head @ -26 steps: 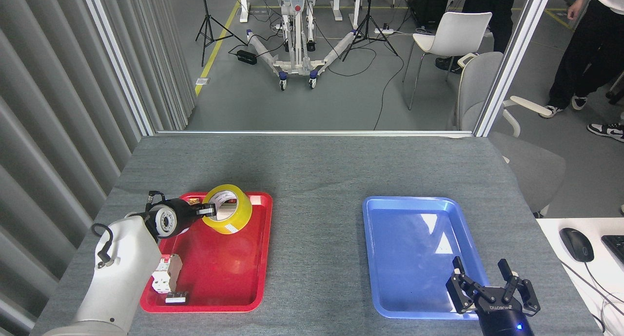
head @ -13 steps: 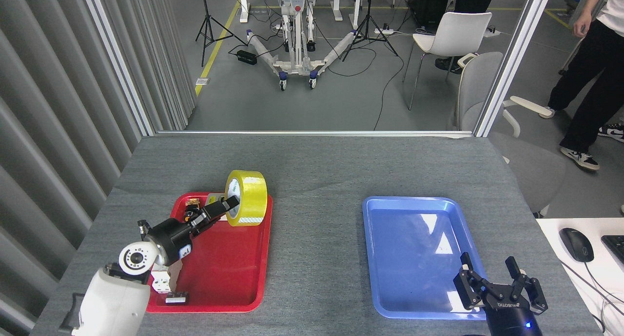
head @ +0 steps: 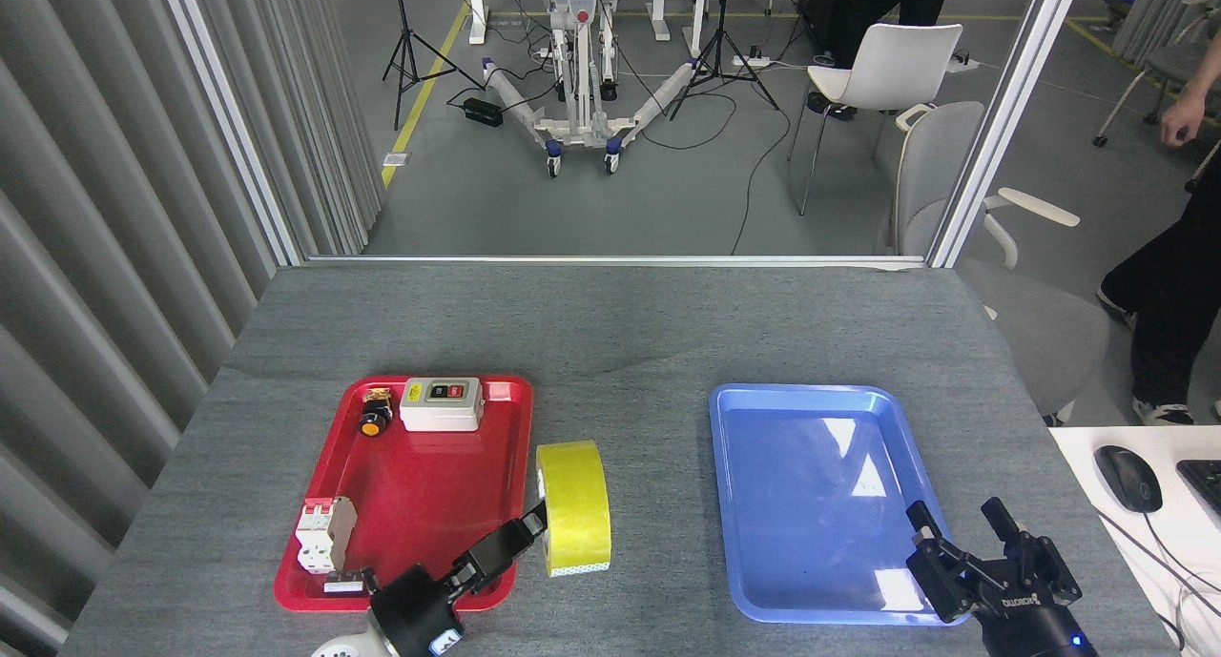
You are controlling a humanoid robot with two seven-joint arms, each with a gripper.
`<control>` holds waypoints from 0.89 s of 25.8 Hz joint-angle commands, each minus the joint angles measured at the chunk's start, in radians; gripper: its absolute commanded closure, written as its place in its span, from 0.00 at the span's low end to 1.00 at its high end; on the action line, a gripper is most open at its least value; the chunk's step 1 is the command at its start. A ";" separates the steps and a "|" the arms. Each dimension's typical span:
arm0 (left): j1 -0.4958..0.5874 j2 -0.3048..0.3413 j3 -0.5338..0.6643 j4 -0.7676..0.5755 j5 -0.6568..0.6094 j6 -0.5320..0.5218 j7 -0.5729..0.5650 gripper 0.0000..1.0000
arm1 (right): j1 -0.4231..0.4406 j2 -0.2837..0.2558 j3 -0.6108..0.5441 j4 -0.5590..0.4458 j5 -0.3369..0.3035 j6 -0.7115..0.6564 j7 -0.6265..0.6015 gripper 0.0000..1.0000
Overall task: Place and move tape with both arms
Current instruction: 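Carry the tape out of the red tray and set it on the table between trays, then move the right gripper toward the tape roll beside the left gripper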
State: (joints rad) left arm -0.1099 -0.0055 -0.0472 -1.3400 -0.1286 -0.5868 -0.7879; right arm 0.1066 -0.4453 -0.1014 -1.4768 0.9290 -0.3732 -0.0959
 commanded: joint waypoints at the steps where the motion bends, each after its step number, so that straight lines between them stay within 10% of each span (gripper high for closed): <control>1: 0.030 -0.014 -0.052 -0.036 -0.009 -0.007 -0.005 0.96 | -0.005 -0.055 0.032 0.041 -0.262 -0.078 0.074 0.00; 10: 0.022 -0.037 -0.063 -0.033 -0.077 -0.008 -0.005 0.95 | -0.071 -0.176 0.138 0.047 -0.904 -0.010 0.492 0.00; 16: -0.001 -0.037 -0.074 -0.025 -0.075 -0.010 -0.004 0.95 | -0.079 -0.289 0.315 0.041 -1.130 -0.127 0.565 0.00; 23: -0.042 -0.042 -0.074 0.033 -0.077 -0.008 -0.001 0.95 | -0.173 -0.122 0.080 0.089 -1.153 0.025 0.729 0.00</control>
State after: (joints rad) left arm -0.1349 -0.0447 -0.1210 -1.3307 -0.2052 -0.5962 -0.7908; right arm -0.0316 -0.6561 0.1090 -1.4123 -0.2247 -0.4169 0.5418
